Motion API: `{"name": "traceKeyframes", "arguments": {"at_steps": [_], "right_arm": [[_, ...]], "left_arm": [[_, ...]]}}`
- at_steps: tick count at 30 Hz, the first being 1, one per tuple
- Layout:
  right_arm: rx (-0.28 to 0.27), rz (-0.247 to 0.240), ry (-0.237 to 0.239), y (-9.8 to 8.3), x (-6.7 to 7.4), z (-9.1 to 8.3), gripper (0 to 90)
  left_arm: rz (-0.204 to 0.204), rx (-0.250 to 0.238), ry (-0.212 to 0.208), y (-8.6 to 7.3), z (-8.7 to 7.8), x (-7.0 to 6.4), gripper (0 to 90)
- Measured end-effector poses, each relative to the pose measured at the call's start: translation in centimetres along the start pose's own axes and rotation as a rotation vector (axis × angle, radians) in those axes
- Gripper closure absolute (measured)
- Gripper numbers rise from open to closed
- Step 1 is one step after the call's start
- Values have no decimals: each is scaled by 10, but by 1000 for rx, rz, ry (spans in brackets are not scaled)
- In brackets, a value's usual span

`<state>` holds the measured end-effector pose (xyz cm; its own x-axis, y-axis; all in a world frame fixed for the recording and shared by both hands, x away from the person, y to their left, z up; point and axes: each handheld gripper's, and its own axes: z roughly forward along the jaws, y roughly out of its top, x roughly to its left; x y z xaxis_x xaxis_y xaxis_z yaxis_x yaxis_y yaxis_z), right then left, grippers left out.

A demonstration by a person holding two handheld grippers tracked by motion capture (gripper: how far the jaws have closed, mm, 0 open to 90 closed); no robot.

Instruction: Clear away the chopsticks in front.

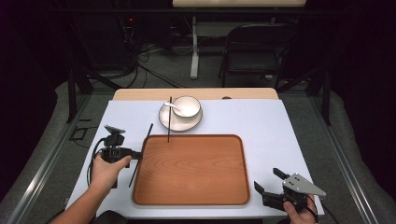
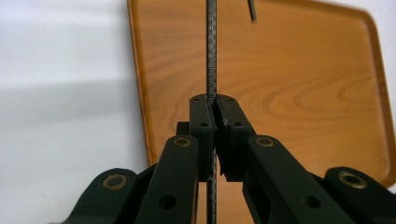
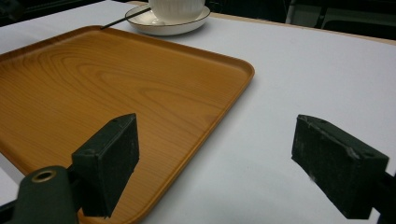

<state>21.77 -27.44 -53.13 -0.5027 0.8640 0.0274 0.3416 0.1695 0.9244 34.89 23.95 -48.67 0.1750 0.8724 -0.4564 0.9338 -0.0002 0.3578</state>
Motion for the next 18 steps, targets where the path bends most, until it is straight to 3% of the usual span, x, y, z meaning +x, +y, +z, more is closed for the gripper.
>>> {"name": "traceKeyframes", "arguments": {"at_steps": [7,18], "right_arm": [[0,-1,-2,0,0,0,144],[-3,0,-2,0,0,0,144]], "left_arm": [[17,67,10,-15,19,-6,858],[49,140,24,-13,48,-23,858]]}}
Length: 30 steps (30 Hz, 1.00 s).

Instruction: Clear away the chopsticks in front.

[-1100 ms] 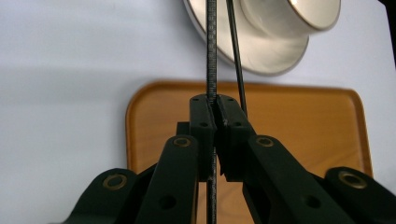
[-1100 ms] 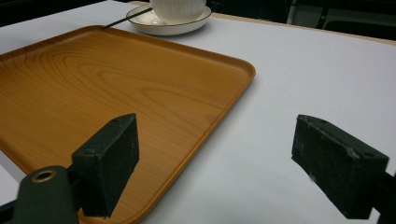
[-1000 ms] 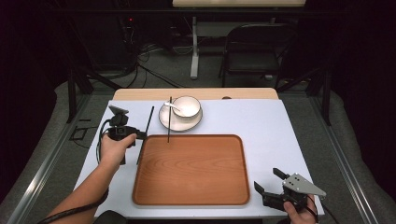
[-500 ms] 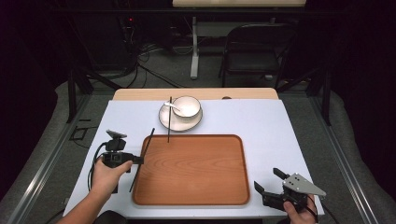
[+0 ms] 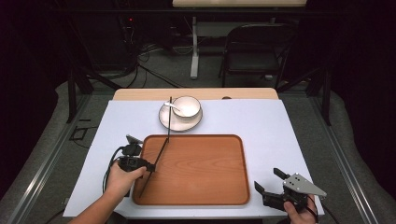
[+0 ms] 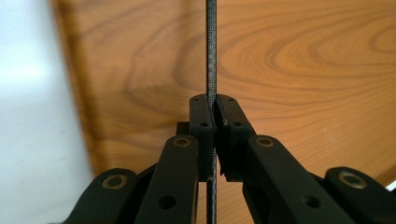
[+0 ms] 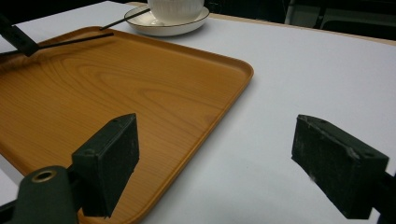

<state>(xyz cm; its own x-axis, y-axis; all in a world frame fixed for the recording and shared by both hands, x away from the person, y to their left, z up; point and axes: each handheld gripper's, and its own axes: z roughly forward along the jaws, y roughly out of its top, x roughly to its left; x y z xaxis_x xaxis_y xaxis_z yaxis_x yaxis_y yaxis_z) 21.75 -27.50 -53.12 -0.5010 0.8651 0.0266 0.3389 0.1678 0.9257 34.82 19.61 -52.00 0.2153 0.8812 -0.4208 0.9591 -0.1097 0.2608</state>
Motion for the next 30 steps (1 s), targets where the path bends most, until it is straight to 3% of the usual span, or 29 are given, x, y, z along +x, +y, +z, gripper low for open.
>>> {"name": "traceKeyframes", "arguments": {"at_steps": [6,15,30], "right_arm": [[-1,0,0,0,0,0,144],[-5,-3,1,0,0,0,144],[-3,-2,3,0,0,0,144]], "left_arm": [[7,-1,18,5,9,-10,858],[4,0,56,9,12,-13,857],[8,18,61,8,16,-15,847]]}}
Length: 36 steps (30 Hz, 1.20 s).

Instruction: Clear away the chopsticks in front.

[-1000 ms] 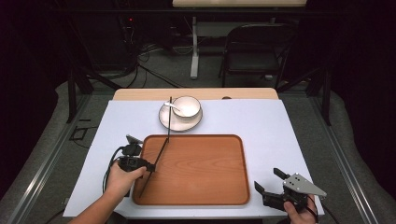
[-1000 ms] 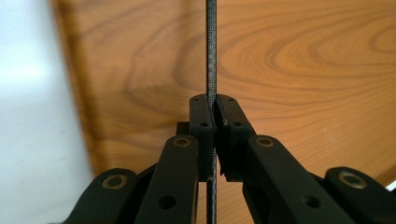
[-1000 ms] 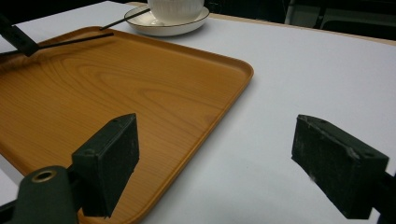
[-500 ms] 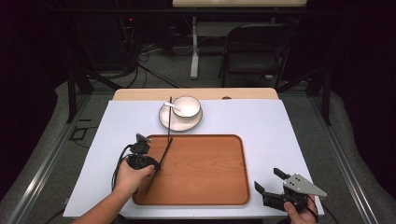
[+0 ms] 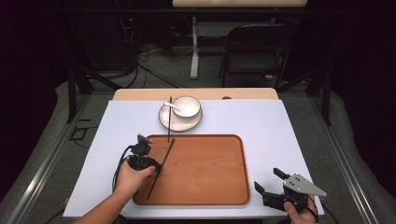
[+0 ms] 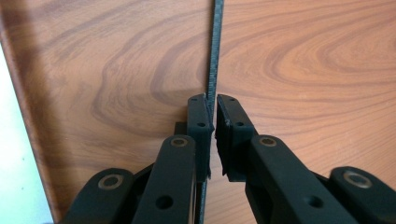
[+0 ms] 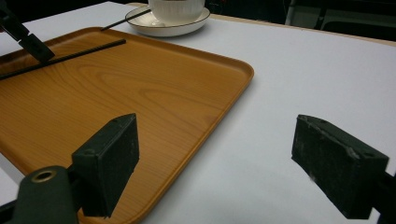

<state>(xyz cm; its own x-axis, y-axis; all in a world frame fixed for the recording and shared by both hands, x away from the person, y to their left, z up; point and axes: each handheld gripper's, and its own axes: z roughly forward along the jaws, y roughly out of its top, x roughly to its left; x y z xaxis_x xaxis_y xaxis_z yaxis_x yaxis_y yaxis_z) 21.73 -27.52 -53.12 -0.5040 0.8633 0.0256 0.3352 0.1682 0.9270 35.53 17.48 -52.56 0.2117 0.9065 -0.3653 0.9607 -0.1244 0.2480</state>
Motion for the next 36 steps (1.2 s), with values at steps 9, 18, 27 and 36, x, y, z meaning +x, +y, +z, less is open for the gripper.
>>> {"name": "traceKeyframes", "arguments": {"at_steps": [9,18,27,36], "right_arm": [[0,0,0,0,0,0,144],[0,0,-2,0,0,0,144],[2,4,-1,0,0,0,144],[3,5,0,0,0,0,144]], "left_arm": [[-4,2,-7,-2,1,1,855],[13,-48,-19,3,-11,0,806],[37,-154,-26,27,-27,1,644],[70,-267,-1,55,-35,6,511]]}}
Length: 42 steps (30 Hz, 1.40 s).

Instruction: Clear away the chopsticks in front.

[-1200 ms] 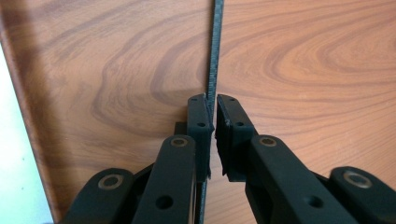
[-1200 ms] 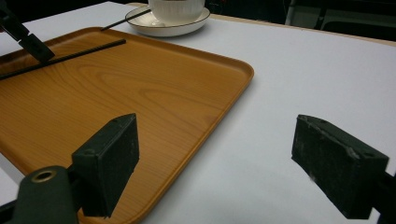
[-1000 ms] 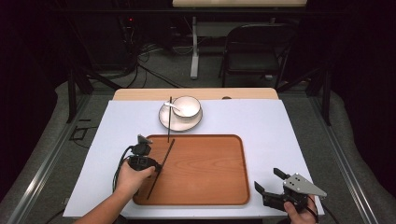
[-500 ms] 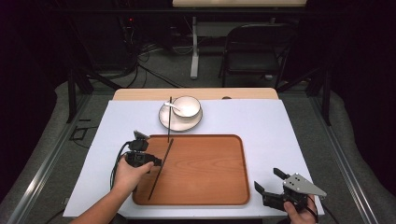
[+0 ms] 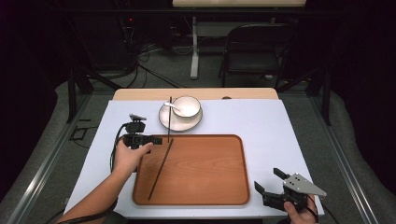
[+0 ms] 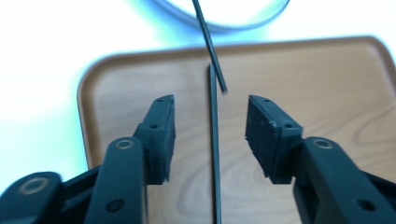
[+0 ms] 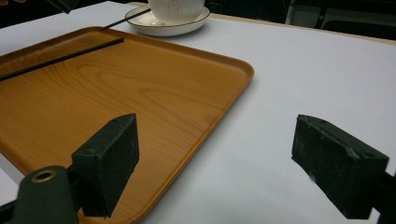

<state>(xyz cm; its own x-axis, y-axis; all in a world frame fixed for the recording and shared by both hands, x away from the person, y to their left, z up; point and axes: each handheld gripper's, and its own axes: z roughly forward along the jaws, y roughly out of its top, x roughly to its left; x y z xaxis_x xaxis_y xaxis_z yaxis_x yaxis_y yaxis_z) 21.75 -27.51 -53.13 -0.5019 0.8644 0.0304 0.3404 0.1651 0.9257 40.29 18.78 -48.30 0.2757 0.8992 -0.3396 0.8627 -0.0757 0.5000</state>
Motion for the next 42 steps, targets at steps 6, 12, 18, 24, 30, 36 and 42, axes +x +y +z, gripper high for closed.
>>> {"name": "traceKeyframes", "arguments": {"at_steps": [6,12,18,24,30,36,42], "right_arm": [[0,0,1,0,0,0,144],[4,3,2,0,0,0,144],[4,4,3,0,-1,1,144],[4,3,3,0,-1,0,144],[3,2,5,0,-1,0,144],[3,3,5,0,-1,0,144],[1,4,5,0,-1,0,144]], "left_arm": [[19,-28,22,18,4,7,458],[-5,-34,28,32,9,13,428],[-15,-33,24,46,16,12,408],[-27,-36,18,58,21,10,407],[-40,-21,11,70,27,9,472],[-24,-17,40,81,37,3,507],[-29,21,51,89,50,-1,555]]}}
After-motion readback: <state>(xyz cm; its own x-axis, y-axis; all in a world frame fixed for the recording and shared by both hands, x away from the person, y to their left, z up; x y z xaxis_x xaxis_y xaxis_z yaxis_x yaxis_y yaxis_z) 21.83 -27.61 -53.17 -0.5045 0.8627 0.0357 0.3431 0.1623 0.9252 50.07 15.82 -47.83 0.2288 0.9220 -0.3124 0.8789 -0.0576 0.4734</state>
